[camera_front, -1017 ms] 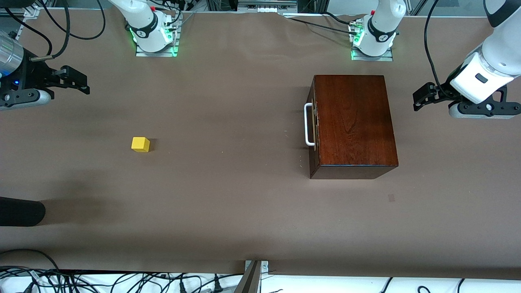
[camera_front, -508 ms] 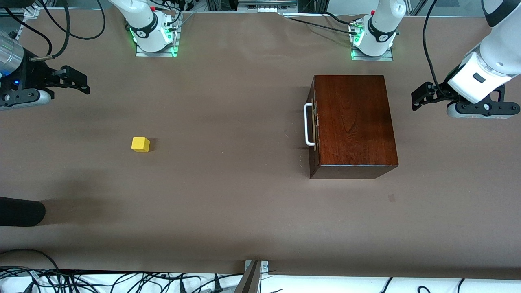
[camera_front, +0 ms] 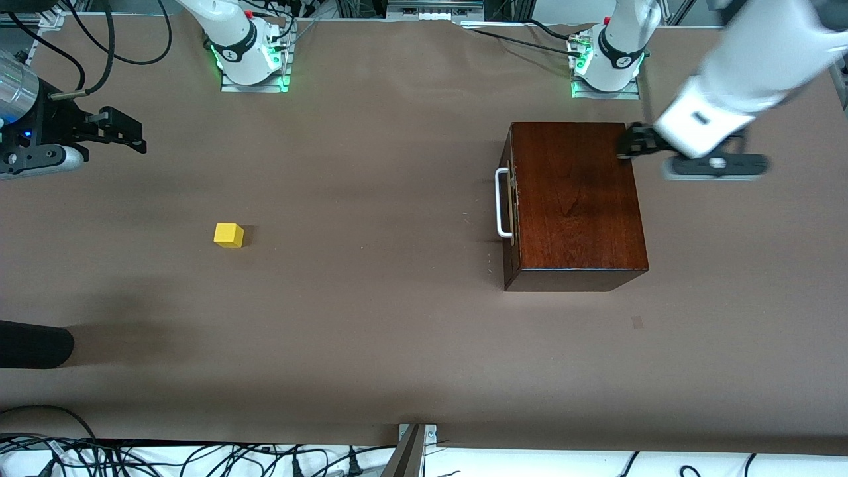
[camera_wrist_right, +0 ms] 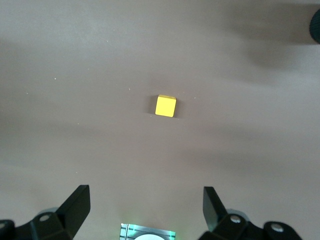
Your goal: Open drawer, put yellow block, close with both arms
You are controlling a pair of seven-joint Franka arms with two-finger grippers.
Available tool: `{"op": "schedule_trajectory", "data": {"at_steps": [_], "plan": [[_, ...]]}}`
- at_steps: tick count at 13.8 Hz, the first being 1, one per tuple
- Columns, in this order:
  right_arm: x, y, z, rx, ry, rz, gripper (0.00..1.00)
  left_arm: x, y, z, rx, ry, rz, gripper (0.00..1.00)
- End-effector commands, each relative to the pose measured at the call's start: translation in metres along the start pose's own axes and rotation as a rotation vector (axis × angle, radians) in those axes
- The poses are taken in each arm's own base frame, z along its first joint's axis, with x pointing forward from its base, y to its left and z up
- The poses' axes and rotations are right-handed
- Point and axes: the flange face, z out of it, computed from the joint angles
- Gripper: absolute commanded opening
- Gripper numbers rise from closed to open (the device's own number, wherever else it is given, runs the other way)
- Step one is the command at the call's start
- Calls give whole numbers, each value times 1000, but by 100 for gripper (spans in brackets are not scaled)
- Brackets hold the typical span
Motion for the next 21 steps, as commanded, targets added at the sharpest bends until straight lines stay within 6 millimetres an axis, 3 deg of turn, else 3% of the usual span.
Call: {"op": "schedule_trajectory", "data": {"at_steps": [1,6,8,10,12,14,16,21], "plan": [[-3,-2,-7,13,0,-2,100,0,60,29,20,-43,30,100],[-3,-1,-7,13,0,-2,100,19,146,104,30,33,94,100],[-3,-1,-7,13,0,0,100,11,181,140,66,26,112,100],[-3,-1,-7,13,0,0,100,-8,212,157,128,50,163,100],[-3,-1,-7,13,-2,0,100,-13,221,181,166,31,180,100],[-3,-1,-7,13,0,0,100,-13,225,190,160,28,156,100],[-3,-1,-7,13,0,0,100,-28,241,201,170,28,158,100],[-3,-1,-7,13,0,0,100,-24,243,224,202,85,173,100]]}}
